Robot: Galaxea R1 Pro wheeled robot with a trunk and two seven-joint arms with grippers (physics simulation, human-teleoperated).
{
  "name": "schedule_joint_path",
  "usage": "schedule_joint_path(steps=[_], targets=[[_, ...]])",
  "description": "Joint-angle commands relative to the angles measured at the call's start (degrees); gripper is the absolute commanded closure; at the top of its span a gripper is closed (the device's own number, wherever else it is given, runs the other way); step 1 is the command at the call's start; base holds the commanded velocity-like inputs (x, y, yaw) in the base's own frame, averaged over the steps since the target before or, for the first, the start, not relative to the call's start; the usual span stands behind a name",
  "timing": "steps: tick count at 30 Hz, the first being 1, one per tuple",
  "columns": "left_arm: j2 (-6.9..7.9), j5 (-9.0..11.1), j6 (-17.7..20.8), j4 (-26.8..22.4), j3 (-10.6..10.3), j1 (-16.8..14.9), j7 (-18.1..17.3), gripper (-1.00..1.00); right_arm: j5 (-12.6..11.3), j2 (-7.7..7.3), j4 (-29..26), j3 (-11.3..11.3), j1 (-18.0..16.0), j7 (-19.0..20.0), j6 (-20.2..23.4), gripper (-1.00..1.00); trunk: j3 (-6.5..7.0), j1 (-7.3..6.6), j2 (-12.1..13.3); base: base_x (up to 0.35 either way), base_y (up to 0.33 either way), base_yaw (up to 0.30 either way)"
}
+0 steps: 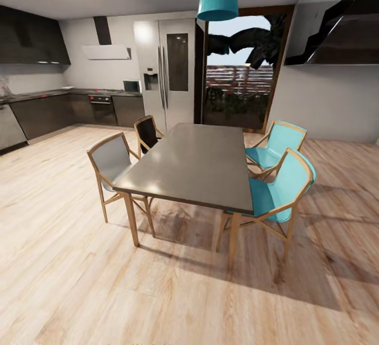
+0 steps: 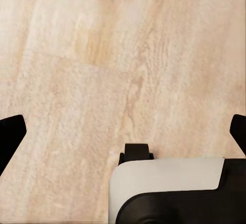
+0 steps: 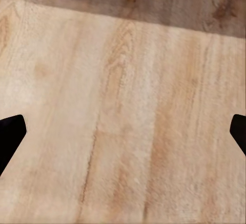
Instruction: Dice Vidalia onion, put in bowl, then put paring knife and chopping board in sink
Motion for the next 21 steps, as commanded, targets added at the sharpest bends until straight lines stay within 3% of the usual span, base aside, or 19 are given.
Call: schedule_joint_path(steps=[1, 21], targets=[[-0.01, 0.04, -0.11, -0.06, 0.03, 0.02, 0.02, -1.00, 0.02, 0.02, 0.05, 0.00, -0.04, -0.17, -0.17, -1.00, -0.08, 0.00, -0.02, 0.000, 0.000, 0.275], [0.00, 0.04, -0.16, -0.06, 0.01, 0.02, 0.02, -1.00, 0.03, 0.06, 0.18, 0.00, -0.03, -0.14, -0.17, -1.00, -0.85, 0.00, -0.02, 0.000, 0.000, 0.275]])
